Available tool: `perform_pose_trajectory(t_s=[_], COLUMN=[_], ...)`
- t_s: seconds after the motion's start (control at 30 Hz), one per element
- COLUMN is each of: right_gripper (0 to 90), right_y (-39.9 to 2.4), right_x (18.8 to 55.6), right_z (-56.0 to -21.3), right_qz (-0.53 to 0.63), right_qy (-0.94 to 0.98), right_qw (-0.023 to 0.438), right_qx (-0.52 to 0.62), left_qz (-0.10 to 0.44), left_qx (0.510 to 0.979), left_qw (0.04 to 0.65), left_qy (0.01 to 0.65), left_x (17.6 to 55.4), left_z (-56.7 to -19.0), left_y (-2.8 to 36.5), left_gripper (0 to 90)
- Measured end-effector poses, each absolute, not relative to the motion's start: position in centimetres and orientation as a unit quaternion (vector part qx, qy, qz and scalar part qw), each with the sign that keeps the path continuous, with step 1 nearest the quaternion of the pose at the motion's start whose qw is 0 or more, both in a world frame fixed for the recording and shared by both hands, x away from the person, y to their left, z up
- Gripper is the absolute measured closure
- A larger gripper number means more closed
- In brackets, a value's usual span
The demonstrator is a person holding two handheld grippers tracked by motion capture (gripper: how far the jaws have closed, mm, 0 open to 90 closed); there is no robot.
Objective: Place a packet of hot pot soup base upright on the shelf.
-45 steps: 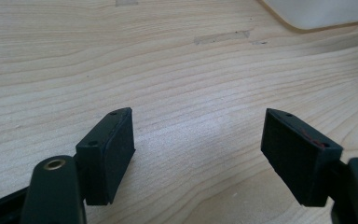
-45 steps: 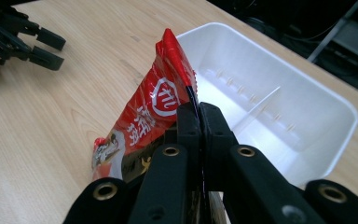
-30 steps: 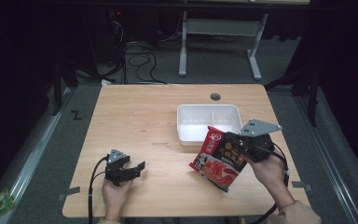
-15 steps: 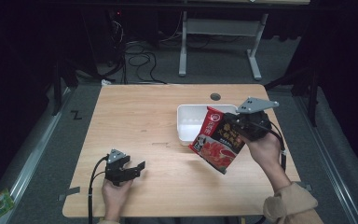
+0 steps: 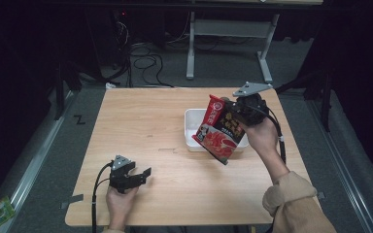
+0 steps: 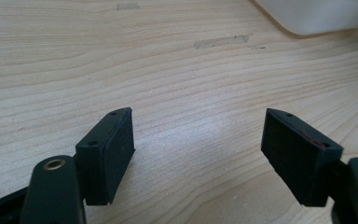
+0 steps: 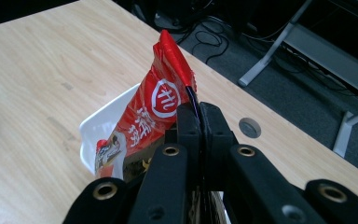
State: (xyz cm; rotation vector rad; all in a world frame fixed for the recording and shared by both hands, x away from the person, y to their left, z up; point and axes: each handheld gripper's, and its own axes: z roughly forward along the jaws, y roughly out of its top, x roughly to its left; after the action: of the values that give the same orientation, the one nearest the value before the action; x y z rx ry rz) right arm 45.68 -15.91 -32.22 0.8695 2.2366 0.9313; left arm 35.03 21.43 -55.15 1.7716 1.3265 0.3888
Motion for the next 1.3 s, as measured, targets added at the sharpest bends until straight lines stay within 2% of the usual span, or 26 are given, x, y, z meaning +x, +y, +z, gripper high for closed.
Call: perform_pose_trajectory(t_s=[0.43, 0.73, 1.3], right_gripper=[88.6, 88.2, 85.6], right_y=[-13.4, -12.7, -11.9], right_x=[48.6, 50.0, 51.2], right_z=[-31.7, -32.9, -35.2], right_qz=[0.34, 0.329, 0.316], right_qy=[0.818, 0.811, 0.821], right_qw=[0.303, 0.319, 0.305], right_qx=[0.351, 0.363, 0.365], left_qz=[0.155, 0.161, 0.16], left_qx=[0.713, 0.712, 0.711], left_qw=[0.433, 0.434, 0.432], left_qy=[0.53, 0.528, 0.531], left_x=[35.0, 34.9, 34.9], left_z=[-55.1, -55.1, -55.2], left_y=[21.5, 21.4, 21.4], left_gripper=[26.2, 26.2, 26.1])
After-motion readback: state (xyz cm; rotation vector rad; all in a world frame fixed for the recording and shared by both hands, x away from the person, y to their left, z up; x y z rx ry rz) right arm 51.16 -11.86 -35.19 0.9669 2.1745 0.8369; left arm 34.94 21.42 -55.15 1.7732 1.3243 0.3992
